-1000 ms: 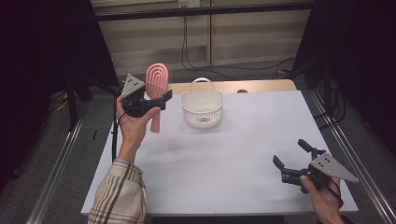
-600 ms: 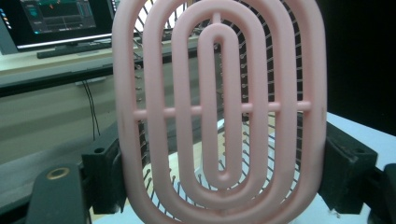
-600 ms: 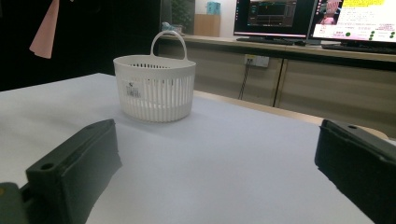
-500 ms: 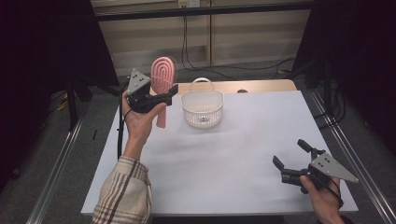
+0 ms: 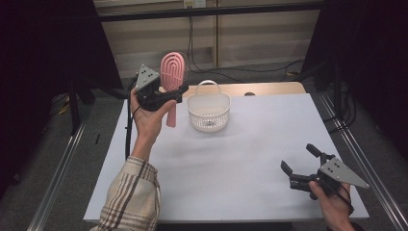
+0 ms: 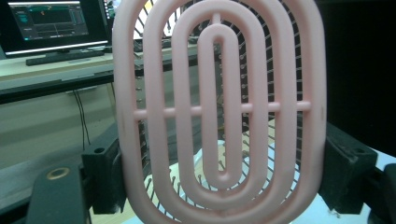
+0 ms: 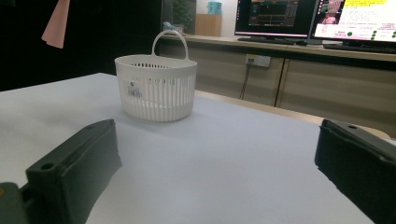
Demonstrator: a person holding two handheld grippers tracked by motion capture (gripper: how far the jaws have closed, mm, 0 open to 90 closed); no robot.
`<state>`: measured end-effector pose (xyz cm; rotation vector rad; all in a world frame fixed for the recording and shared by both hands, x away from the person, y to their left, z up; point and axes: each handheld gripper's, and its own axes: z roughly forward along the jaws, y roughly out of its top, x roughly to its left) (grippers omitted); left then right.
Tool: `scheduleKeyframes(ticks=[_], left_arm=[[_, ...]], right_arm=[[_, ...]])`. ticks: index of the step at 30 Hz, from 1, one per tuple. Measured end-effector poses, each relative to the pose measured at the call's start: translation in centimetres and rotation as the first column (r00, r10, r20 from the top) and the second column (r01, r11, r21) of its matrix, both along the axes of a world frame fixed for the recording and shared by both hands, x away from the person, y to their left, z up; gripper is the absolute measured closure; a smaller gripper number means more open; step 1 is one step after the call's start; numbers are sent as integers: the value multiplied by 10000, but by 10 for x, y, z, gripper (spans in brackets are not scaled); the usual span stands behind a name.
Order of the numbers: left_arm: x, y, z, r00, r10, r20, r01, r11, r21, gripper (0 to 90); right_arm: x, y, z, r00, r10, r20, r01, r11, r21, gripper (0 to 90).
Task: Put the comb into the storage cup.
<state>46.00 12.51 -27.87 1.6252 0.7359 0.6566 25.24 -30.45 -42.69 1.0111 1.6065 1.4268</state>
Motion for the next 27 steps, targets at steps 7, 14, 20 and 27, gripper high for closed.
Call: scheduleKeyframes(ticks=[7,14,20,27], left_arm=[[5,-9,2,9999,-139,47,139,9999,-56,194],[11,-19,5,9992,-314,231,319,9993,-192,194],[16,-28,4,9992,-308,249,315,9992,-261,194],[21,-36,6,9988,-251,429,260,9995,-204,193]], right_arm=[[0,0,0,10000,9,10,-9,10000,25,0],[-1,0,0,10000,27,-1,-27,10000,5,0],[-1,0,0,10000,53,-5,-53,10000,7,0],[-2,0,0,10000,77,-8,-77,10000,-18,0]])
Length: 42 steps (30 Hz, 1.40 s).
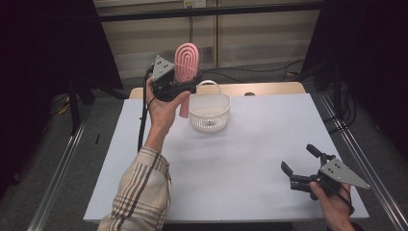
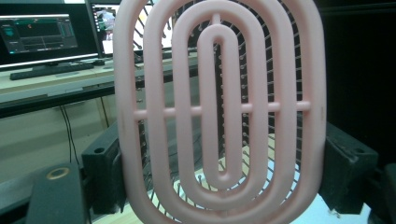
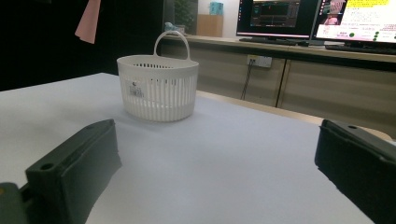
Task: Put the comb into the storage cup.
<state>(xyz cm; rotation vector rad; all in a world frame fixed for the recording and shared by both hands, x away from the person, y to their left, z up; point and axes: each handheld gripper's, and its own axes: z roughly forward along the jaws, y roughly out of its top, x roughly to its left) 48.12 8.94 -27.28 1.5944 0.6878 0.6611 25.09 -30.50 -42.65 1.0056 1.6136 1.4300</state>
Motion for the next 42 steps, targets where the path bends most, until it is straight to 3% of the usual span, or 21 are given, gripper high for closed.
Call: scheduleKeyframes(ticks=[10,12,19,22,23,29,39,42], left_arm=[[9,-13,1,9999,-111,62,112,9999,-73,194],[9,-17,1,9998,-122,172,121,9999,87,194],[14,-26,4,9997,-88,223,92,9998,-185,194],[14,-30,5,9993,-130,350,129,9999,19,194],[15,-31,5,9992,-131,378,135,9998,-120,193],[20,-34,0,9990,-278,355,282,9996,-90,194],[30,-32,-5,9989,34,461,-20,9995,-305,193],[32,-31,-7,9987,96,497,-88,9998,-166,193]], right_arm=[[0,0,0,10000,15,2,-15,10000,26,0],[0,0,0,10000,34,6,-34,10000,17,0],[-1,-1,0,10000,28,35,-28,10000,56,0],[-1,-1,0,10000,17,33,-17,10000,68,0],[-1,-1,0,10000,13,29,-13,10000,66,0],[-1,-1,0,10000,37,29,-37,10000,45,0],[-1,-1,0,10000,-39,5,39,10000,53,0],[-1,-1,0,10000,-21,14,21,10000,55,0]])
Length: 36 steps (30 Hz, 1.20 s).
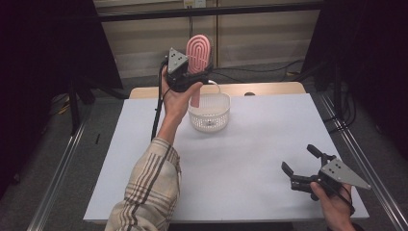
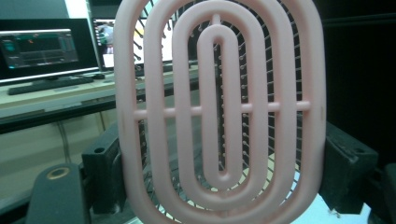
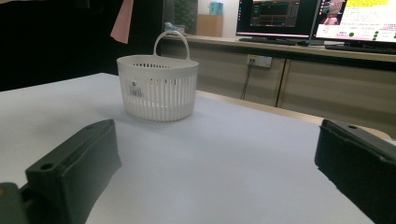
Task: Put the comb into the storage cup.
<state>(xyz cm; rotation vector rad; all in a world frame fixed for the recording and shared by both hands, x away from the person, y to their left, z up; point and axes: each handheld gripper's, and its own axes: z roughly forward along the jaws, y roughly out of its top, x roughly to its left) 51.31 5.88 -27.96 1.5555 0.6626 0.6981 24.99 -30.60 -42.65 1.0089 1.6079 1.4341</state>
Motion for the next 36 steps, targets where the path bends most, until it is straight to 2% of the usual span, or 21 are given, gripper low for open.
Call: scheduleKeyframes(ticks=[7,12,13,20,26,30,32,34,36], left_arm=[[4,-3,-4,10000,50,8,-50,9998,-207,193],[6,-4,-7,9998,219,0,-219,9997,-107,193],[7,-5,-8,9998,144,-102,-145,9997,-184,193],[8,-7,-12,9999,115,-3,-115,9999,96,193],[10,-8,-14,9999,165,-2,-165,9998,-65,193],[11,-8,-15,9997,230,67,-231,9997,22,193],[11,-8,-15,9998,192,-3,-192,9998,-107,193],[12,-6,-16,9997,245,42,-246,9997,79,193],[13,-5,-17,9996,273,-47,-274,9995,-132,193]], right_arm=[[0,0,0,10000,-12,-11,12,10000,-18,0],[0,-1,0,10000,-21,-5,21,10000,-7,0],[0,0,0,10000,-14,-12,14,10000,-6,0],[-1,-1,0,10000,-22,4,22,10000,-33,0],[-1,-1,0,10000,-7,24,7,10000,-23,0],[-1,-1,0,10000,-39,12,39,10000,-7,0],[-1,-1,0,10000,-32,21,32,10000,-28,0],[-1,-1,0,10000,6,29,-6,10000,-20,0],[-1,-1,0,10000,-36,32,36,10000,-13,0]])
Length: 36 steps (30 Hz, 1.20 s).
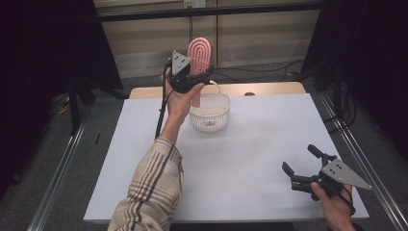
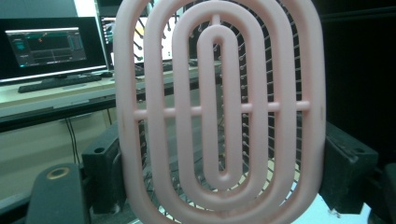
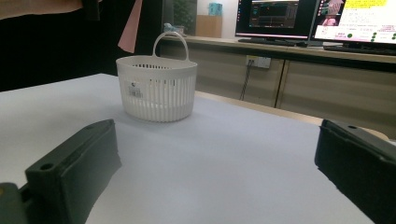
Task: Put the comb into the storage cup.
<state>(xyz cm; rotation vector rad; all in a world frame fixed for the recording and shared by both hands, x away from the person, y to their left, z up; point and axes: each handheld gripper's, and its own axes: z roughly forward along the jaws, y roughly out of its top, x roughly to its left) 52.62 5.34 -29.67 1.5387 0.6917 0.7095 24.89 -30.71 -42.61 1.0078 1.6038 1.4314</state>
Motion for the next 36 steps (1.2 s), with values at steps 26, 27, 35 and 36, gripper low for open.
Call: scheduleKeyframes(ticks=[26,27,35,36], left_arm=[[4,1,-24,9993,156,-344,-154,9999,62,193],[4,1,-24,9993,156,-344,-154,9999,62,193],[3,1,-34,9990,126,-434,-120,9998,131,193],[3,2,-35,9988,136,-474,-131,9999,111,193]], right_arm=[[-1,1,0,10000,8,25,-8,9999,-117,0],[-1,1,0,10000,8,25,-8,9999,-117,0],[-1,0,0,10000,14,11,-14,10000,-91,0],[-1,0,0,10000,9,-1,-9,10000,-92,0]])
